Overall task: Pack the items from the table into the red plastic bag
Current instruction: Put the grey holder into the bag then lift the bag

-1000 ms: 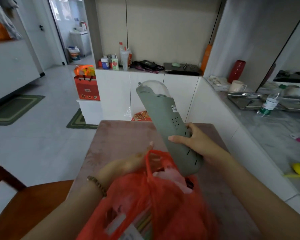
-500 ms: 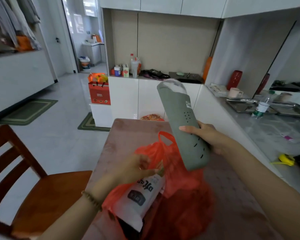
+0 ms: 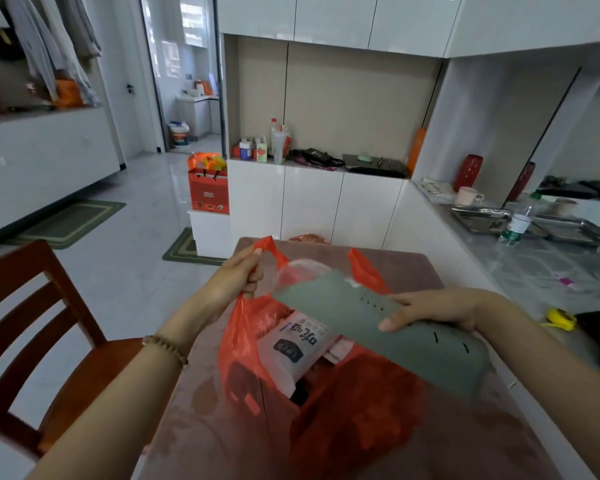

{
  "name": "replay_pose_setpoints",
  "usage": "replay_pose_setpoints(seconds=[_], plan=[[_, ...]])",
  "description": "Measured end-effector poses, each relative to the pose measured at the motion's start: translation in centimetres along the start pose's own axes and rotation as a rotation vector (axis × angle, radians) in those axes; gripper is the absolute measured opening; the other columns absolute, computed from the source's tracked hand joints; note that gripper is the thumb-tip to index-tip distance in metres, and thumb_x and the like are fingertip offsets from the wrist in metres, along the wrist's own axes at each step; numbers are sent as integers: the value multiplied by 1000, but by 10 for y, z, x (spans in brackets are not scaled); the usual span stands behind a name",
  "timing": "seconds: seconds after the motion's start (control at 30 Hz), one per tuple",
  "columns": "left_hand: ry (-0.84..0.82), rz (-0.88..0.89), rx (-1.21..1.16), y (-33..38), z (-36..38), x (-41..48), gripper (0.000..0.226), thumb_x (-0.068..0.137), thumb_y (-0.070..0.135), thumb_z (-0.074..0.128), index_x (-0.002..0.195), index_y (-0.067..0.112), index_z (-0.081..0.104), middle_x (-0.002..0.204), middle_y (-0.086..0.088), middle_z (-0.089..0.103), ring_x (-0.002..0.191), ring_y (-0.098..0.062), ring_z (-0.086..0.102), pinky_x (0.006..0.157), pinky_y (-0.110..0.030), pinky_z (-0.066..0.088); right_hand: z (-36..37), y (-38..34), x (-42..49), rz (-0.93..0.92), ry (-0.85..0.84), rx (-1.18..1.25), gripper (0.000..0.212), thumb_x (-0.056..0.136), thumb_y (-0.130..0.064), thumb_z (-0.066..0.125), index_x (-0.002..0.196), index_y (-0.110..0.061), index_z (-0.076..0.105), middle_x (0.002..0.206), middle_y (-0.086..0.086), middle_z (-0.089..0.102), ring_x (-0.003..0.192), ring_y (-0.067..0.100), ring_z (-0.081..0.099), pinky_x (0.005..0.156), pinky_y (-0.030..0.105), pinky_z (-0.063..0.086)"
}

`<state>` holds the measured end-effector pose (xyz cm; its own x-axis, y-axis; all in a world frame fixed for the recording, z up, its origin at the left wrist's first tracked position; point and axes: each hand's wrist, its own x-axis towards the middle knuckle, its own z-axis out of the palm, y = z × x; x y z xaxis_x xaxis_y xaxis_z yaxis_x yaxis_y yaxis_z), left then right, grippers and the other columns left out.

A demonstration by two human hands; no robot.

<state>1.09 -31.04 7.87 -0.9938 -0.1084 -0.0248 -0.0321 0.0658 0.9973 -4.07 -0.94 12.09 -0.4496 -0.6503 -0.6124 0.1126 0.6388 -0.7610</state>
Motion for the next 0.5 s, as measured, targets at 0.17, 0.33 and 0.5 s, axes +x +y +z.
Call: replay_pose_setpoints(seconds=[0.17, 0.33, 0.5], plan=[[-42, 72, 68, 5, 9, -9, 24, 101, 36, 34, 90, 16, 40, 62, 3, 30, 43, -5, 26, 44, -17, 25, 34, -15, 29, -96, 333, 8, 91, 68, -46, 78, 139, -47, 21, 140, -15, 42, 111, 6, 50, 79, 16, 52], [-83, 118, 78, 10, 23, -19, 36, 100, 37, 34, 68, 26, 45, 61, 3, 30, 47, -6, 24, 50, -22, 21, 66, -20, 102, 55, 408, 437, 70, 74, -42, 75, 132, -18, 43, 129, 14, 57, 113, 29, 59, 91, 46, 53], [-144, 144, 158, 5, 24, -27, 34, 100, 38, 36, 80, 34, 64, 60, 5, 28, 49, -5, 25, 50, -21, 23, 79, -11, 134, -28, 456, 454, 107, 66, -44, 80, 146, -11, 18, 137, 9, 51, 118, 26, 56, 88, 41, 55]])
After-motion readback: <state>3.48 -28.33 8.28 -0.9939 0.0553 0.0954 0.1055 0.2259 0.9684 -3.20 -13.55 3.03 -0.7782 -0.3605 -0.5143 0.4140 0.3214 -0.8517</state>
